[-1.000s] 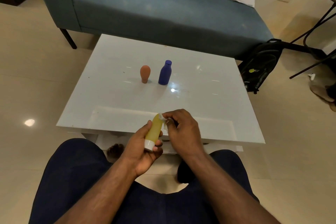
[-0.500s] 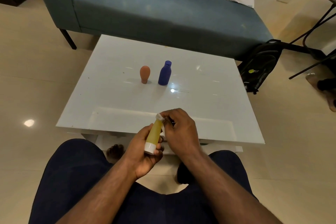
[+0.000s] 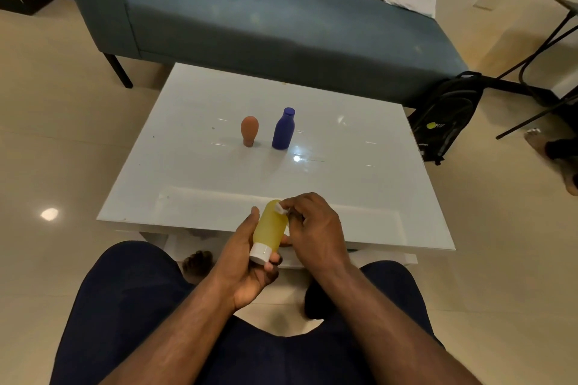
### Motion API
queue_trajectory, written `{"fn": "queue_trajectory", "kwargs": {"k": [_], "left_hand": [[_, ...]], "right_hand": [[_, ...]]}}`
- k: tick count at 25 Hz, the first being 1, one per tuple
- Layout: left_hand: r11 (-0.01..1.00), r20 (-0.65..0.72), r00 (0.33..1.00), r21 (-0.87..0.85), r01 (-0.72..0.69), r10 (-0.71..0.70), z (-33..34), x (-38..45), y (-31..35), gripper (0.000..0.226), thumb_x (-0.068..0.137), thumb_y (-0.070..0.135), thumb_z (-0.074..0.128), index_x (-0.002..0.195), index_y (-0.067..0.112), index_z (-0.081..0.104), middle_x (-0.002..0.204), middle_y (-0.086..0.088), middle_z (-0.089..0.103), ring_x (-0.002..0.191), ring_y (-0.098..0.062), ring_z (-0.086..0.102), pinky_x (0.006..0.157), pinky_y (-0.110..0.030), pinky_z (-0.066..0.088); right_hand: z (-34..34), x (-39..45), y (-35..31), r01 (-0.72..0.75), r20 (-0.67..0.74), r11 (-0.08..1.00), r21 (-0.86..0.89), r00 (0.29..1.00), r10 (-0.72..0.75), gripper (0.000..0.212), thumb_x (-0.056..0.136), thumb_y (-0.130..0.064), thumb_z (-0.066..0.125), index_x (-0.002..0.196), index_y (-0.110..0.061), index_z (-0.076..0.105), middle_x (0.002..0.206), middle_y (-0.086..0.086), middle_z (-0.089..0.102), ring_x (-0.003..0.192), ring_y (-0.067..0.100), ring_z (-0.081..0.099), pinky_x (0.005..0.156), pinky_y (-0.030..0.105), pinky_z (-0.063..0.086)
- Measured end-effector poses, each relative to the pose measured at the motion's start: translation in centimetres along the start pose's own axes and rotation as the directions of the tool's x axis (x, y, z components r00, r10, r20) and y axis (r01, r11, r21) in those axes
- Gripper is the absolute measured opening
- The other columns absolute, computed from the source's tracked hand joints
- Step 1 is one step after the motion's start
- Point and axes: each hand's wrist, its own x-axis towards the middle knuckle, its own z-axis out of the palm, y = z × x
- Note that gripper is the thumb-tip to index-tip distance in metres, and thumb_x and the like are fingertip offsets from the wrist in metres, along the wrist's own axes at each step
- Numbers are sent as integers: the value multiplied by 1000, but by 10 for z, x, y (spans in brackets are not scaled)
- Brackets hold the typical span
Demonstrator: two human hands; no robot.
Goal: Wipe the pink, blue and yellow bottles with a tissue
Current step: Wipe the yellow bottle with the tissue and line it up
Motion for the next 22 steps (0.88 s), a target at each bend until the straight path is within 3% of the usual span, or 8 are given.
{"fn": "queue_trajectory", "kwargs": {"k": [2,6,12,17,19,22], "left_hand": [[1000,6,1000,-13,-3,3,-3,1,1,60,92,62,56,118,8,64,79,-9,67,53,-14,51,36,-21,42],[1000,-32,999,-31,-7,6,-9,7,-1,64,91,60,57,125,6,66,82,-8,66,62,-16,54,38,-21,41],[1000,-67,997,21,-22,24,-5,6,0,55,97,56,54,117,7,65,83,-11,69,51,-15,52,34,-20,39],[999,-110,993,21,-41,43,-8,9,-3,58,97,55,56,124,5,65,81,-9,68,54,-16,54,39,-22,41],[998,-86,996,50,-35,39,-5,8,-3,57,96,56,57,124,7,65,80,-9,68,53,-15,52,38,-22,40],[996,-66,997,88,-24,30,-3,7,-5,57,93,56,60,126,9,61,78,-8,67,55,-16,49,38,-22,39]], "right_hand": [[5,-10,-5,5,35,1000,6,999,-5,25,85,-3,57,98,-20,70,94,-7,60,87,7,58,76,30,53],[10,-42,-16,165,163,986,3,973,-163,27,82,-6,57,103,-19,70,98,-5,59,90,13,57,74,30,54],[4,-10,4,76,18,997,-30,997,-75,28,82,-2,54,100,-15,71,95,-2,59,85,14,59,70,35,54],[6,-40,-8,249,180,962,-114,957,-226,33,76,-2,66,106,-14,70,100,1,62,91,20,59,73,34,56],[4,-23,2,218,128,969,-115,971,-203,28,80,-6,62,104,-15,71,98,1,61,90,19,59,72,34,55],[3,-2,8,54,24,995,-86,998,-52,25,85,-9,56,102,-15,72,94,-2,60,87,15,59,72,35,54]]}}
